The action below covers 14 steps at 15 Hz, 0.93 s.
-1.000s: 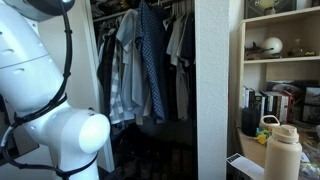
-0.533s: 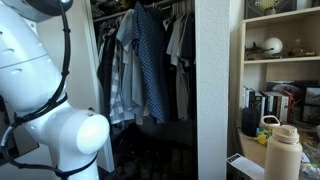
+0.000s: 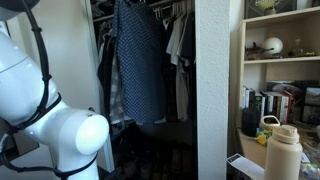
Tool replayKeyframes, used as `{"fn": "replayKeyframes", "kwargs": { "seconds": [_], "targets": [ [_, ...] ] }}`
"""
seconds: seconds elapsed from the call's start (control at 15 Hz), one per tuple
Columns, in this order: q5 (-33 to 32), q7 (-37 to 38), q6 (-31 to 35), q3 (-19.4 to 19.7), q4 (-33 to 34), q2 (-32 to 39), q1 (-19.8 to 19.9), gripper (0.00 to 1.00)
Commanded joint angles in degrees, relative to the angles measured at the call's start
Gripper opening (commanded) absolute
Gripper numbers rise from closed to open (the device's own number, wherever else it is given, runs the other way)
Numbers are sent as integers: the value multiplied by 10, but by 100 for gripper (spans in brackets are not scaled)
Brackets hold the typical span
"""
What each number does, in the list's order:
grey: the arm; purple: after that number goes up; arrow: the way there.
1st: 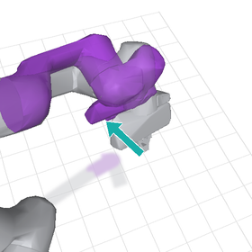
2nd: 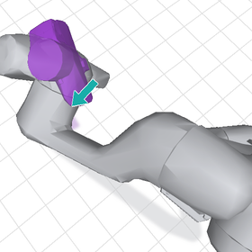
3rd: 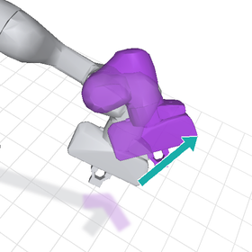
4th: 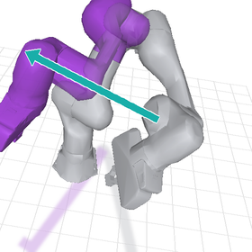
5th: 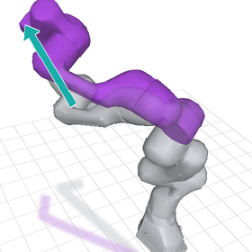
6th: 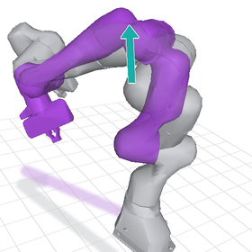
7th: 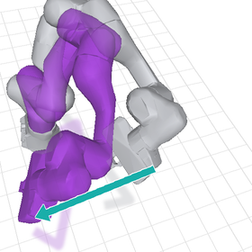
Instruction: Take out a shirt on the hang in the wardrobe and put it back in
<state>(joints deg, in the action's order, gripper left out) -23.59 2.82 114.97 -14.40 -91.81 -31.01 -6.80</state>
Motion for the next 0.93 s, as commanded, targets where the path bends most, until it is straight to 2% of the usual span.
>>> {"fn": "replayKeyframes", "kwargs": {
  "seconds": [0.0, 0.4, 0.87],
  "targets": [
    [-9, 33, -13, -29, -60, -78, 19, 1],
    [-9, 62, -73, -68, -98, -156, 36, 1],
    [-18, 65, -81, -80, -125, -205, 56, 1]
  ]
}}
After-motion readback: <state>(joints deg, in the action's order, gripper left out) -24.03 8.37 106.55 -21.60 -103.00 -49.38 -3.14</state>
